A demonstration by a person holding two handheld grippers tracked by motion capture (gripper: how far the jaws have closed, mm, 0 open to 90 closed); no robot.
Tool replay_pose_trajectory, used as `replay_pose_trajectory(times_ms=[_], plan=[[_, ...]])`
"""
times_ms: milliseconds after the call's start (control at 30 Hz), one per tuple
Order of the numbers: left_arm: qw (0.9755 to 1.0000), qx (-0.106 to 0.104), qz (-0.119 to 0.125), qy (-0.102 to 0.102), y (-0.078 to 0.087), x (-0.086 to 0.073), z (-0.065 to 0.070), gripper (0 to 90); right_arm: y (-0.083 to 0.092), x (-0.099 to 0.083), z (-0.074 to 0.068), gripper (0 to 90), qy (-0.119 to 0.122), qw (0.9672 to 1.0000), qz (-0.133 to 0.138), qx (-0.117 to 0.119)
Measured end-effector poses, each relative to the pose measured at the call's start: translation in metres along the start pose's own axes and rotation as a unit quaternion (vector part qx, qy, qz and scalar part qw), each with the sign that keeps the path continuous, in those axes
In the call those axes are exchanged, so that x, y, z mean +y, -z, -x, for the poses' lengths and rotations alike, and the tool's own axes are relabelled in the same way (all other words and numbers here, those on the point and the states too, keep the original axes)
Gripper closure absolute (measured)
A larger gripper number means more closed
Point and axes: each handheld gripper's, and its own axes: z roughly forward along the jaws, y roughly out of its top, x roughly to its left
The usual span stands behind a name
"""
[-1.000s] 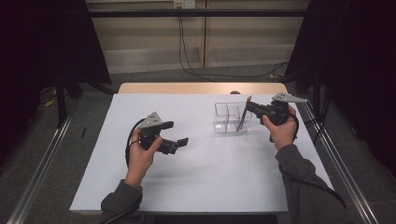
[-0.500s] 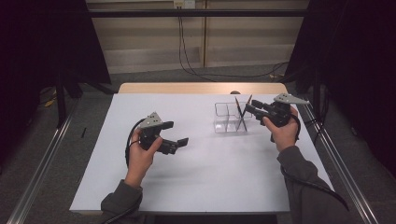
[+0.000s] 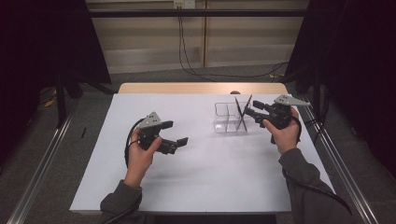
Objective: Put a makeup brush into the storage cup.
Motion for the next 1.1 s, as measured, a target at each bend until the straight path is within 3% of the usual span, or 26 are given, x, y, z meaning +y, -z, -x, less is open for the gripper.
replay_pose_trajectory(times_ms=[500, 1100], plan=[[0.9999, -0.003, -0.01, 0.002, -0.005, -0.005, 0.0, 3.7, 0.008, -0.002, -0.003, 26.7, 0.002, 1.0, -0.004, 0.007], [1.0, -0.002, -0.004, 0.001, -0.005, 0.0, 0.001, 3.7, 0.012, -0.001, -0.012, 17.8, 0.012, 0.9998, -0.011, 0.013]])
